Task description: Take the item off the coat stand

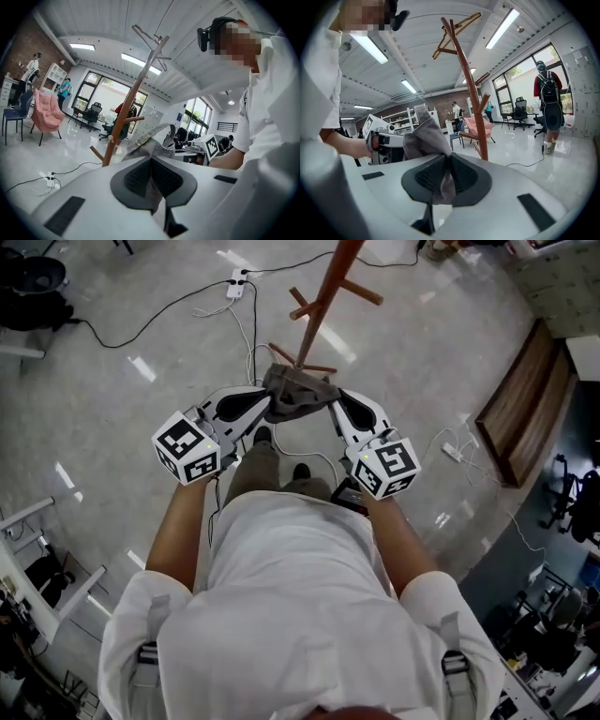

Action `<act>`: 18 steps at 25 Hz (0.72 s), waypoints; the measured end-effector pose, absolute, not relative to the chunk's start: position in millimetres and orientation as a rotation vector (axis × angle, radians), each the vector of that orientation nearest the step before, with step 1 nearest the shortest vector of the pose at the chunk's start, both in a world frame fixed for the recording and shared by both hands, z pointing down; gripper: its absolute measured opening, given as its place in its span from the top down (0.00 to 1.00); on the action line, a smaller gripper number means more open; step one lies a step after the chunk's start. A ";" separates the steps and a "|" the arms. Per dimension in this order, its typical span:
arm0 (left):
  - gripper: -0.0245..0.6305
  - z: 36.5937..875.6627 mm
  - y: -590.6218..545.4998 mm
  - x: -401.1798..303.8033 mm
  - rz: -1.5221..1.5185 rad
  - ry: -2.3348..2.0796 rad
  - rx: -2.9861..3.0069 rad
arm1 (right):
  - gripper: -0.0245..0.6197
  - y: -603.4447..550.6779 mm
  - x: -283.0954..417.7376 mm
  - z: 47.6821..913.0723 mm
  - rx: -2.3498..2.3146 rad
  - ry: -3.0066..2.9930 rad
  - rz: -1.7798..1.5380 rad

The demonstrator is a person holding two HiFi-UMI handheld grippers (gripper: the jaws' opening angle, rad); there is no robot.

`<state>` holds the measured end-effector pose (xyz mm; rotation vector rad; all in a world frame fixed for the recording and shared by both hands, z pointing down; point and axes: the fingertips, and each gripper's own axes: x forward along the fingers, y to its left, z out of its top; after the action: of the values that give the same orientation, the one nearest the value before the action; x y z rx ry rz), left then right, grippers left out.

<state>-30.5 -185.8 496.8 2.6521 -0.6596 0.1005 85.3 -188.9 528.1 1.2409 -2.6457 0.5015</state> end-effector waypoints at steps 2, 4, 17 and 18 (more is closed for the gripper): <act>0.94 491.5 -167.3 -17.1 0.094 -0.672 2.652 | 0.89 -172.3 97.6 519.9 1.213 -2.664 0.472; 0.94 487.0 -150.8 -7.2 0.093 -0.690 2.652 | 0.89 -157.5 106.9 512.4 1.178 -2.680 0.433; 0.94 463.2 -57.2 25.8 0.082 -0.838 2.623 | 0.89 -76.5 135.6 496.7 1.018 -2.789 0.410; 0.94 461.6 -52.2 25.4 0.085 -0.850 2.621 | 0.89 -72.4 134.9 496.5 1.007 -2.797 0.413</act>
<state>25.4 -52.2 461.6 2.6209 -0.8502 0.0853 134.9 -72.4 496.5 1.0066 -2.7966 0.4127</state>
